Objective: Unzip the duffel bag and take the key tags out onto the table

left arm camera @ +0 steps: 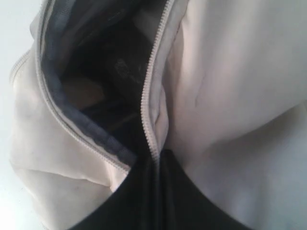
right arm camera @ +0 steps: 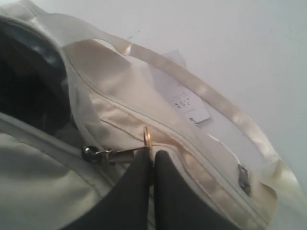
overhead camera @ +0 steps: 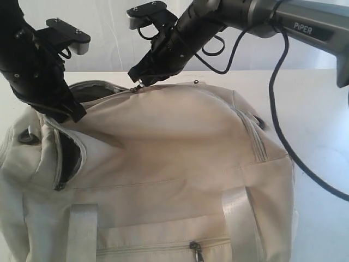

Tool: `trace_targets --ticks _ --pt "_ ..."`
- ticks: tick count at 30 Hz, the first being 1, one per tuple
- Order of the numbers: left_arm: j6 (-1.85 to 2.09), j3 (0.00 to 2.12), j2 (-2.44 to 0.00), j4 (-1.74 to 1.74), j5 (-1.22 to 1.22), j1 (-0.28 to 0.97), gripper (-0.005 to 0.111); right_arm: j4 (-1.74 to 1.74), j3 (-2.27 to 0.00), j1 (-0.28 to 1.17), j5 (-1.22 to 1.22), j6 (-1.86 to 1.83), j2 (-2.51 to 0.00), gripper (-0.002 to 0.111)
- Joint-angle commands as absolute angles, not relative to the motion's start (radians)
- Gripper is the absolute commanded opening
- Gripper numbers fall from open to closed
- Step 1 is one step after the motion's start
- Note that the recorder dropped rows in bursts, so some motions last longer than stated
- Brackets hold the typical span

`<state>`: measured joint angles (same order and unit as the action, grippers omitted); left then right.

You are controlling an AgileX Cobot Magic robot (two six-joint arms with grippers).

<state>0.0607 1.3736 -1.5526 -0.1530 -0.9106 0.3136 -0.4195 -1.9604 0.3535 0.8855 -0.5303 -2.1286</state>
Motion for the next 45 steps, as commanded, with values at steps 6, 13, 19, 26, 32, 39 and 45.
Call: trace_targets --ticks 6,13,19,26,32,39,45 --pt "0.038 1.358 -1.526 -0.214 -0.944 0.311 0.0 -0.244 -1.965 0.316 0.871 -0.44 -2.067 0.0" --pt "0.038 1.358 -1.524 -0.216 -0.941 0.311 0.0 -0.178 -1.965 0.237 0.982 -0.406 -2.026 0.0" --pt "0.038 1.358 -1.524 -0.226 -0.937 0.311 0.0 -0.178 -1.965 0.156 1.061 -0.404 -2.006 0.0" --pt "0.038 1.358 -1.524 -0.237 -0.935 0.311 0.0 -0.178 -1.965 0.078 1.167 -0.396 -1.975 0.0" --pt "0.038 1.358 -1.524 -0.247 -0.932 0.311 0.0 -0.181 -1.917 0.049 1.197 -0.391 -1.917 0.0" --pt "0.038 1.358 -1.524 -0.247 -0.926 0.311 0.0 -0.181 -1.736 0.049 1.12 -0.393 -1.801 0.0" --pt "0.041 1.358 -1.524 -0.247 -0.926 0.311 0.0 -0.183 -1.569 0.049 1.035 -0.387 -1.69 0.0"
